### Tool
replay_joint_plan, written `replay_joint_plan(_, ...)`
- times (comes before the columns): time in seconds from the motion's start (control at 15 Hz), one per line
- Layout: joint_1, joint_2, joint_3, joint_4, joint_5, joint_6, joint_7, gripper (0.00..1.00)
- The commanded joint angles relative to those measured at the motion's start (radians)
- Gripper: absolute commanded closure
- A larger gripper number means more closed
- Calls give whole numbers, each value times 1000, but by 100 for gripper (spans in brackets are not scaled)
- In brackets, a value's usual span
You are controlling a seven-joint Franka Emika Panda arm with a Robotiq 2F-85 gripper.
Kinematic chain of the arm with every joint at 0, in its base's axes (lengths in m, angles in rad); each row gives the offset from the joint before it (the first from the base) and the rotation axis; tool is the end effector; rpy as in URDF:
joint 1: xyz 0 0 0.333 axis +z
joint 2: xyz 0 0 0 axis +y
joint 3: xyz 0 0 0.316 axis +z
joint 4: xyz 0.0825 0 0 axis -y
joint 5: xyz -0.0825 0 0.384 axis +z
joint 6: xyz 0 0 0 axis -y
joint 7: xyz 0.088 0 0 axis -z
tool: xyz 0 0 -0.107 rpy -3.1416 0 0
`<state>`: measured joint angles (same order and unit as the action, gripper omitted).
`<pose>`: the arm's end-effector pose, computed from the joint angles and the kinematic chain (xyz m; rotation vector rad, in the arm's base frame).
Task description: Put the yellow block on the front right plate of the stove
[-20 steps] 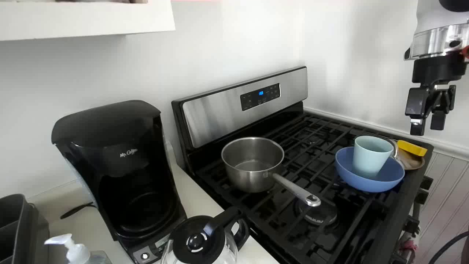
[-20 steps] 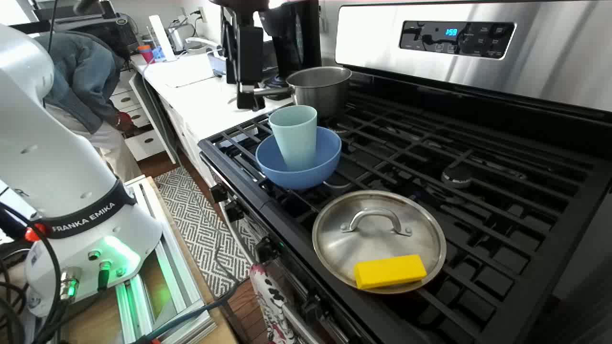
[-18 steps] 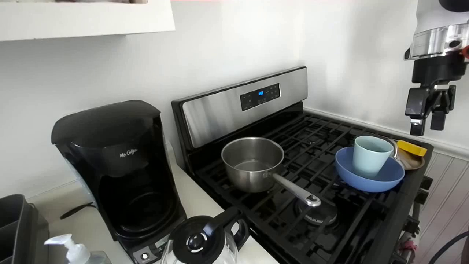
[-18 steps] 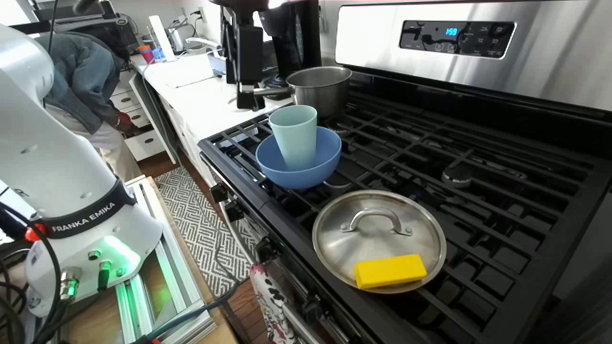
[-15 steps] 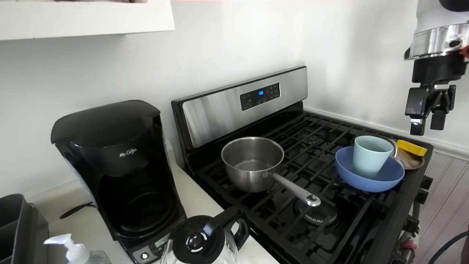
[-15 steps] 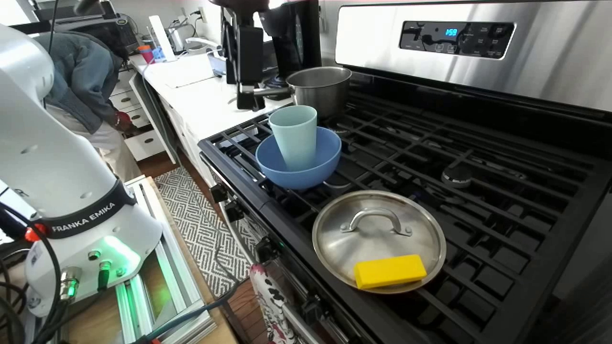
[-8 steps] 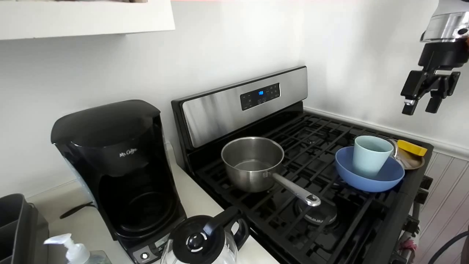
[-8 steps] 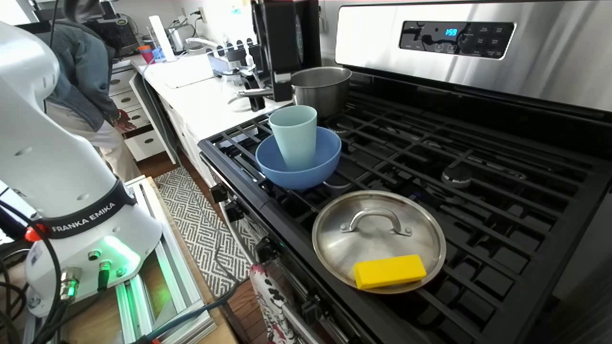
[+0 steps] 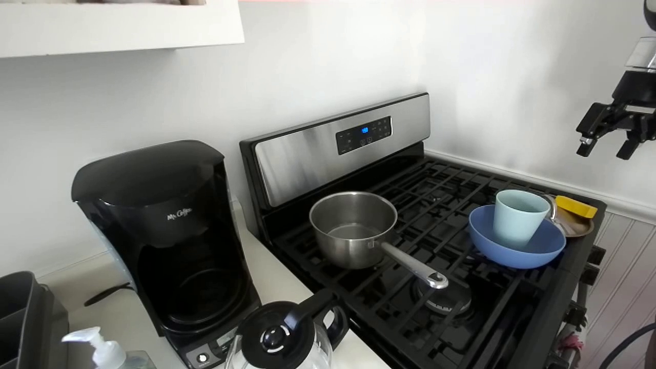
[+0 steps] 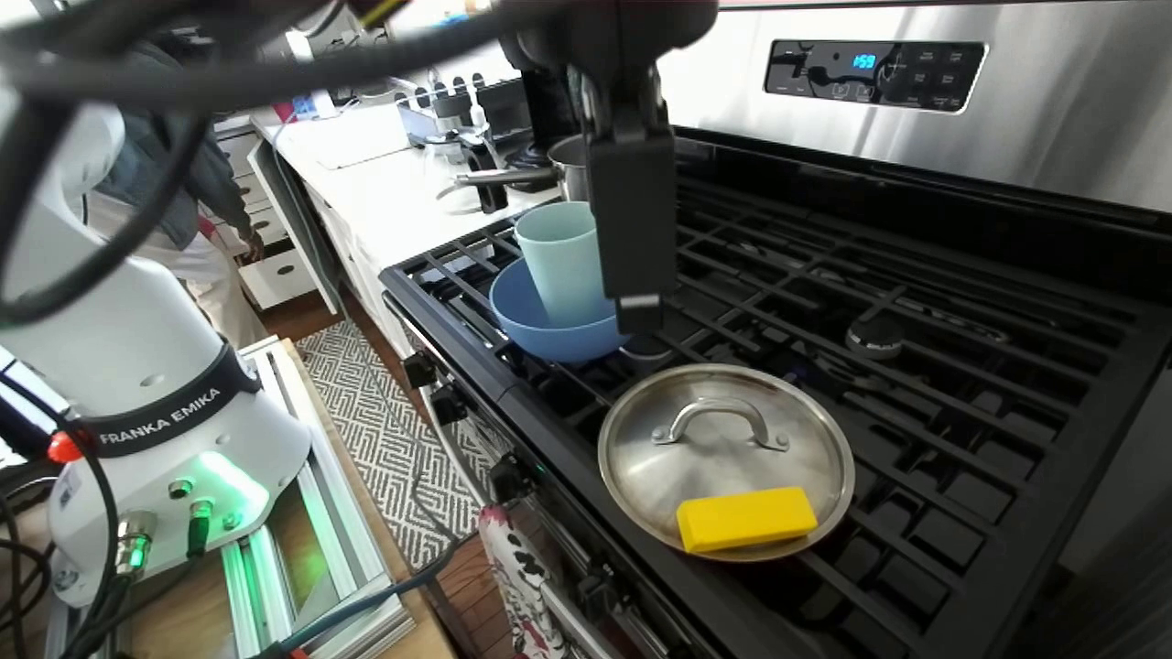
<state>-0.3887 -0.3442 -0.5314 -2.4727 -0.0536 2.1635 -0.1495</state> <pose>0.2620 -0.3484 0.4006 -2.8358 1.0572 -0.0873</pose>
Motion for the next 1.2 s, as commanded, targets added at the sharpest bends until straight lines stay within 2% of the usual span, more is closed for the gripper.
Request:
replay_joint_plan(0.0, -4, 204, -41, 92, 112, 10, -28, 0)
replay_joint_plan(0.07, -23, 97, -3, 26, 50, 16, -7, 0)
replay_joint_plan(0.2, -25, 142, -3, 37, 55, 20, -9, 0)
replay_joint_plan(0.4, -28, 129, 5, 29, 45, 39, -23, 0)
replay_joint_plan(0.53, -46, 156, 0, 19, 12, 172, -3, 0)
replay_joint_plan(0.8, -71, 219, -31, 9, 70, 312, -11, 0)
replay_joint_plan(1.13, -78, 292, -45, -10, 129, 394, -28, 0)
